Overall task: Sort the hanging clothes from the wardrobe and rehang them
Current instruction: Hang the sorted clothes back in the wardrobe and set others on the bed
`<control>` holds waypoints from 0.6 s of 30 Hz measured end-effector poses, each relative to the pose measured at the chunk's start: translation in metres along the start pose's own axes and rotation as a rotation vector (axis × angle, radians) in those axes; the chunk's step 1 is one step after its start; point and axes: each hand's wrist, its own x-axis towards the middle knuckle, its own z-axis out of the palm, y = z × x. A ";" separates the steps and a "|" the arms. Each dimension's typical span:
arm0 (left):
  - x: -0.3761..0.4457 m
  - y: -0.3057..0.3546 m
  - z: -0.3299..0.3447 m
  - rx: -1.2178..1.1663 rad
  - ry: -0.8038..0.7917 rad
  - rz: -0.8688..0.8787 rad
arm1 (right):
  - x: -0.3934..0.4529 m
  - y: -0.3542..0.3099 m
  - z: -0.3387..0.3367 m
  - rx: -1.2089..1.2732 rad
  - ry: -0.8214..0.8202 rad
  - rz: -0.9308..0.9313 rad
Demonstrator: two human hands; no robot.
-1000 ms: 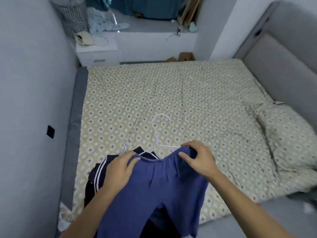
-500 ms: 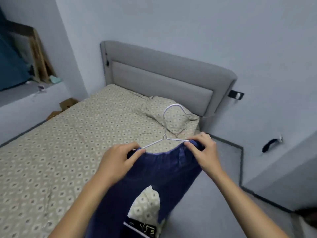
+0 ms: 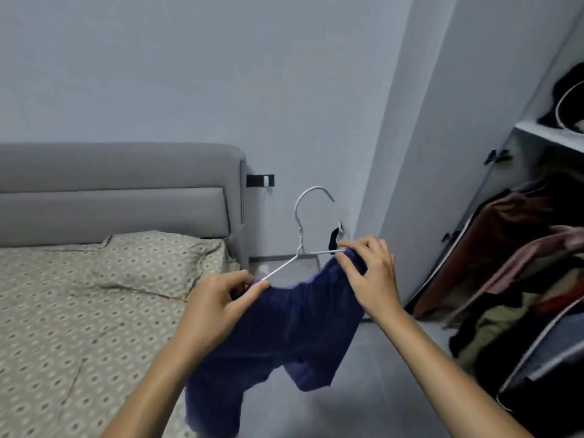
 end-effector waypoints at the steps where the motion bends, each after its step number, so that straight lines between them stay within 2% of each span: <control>1: 0.014 0.008 0.016 -0.013 0.003 0.008 | 0.007 0.014 -0.009 -0.011 -0.002 0.009; 8: 0.088 0.034 0.111 -0.069 -0.052 0.033 | 0.033 0.077 -0.046 0.006 0.007 0.062; 18: 0.198 0.055 0.209 -0.192 -0.204 0.080 | 0.073 0.160 -0.068 -0.102 0.057 0.290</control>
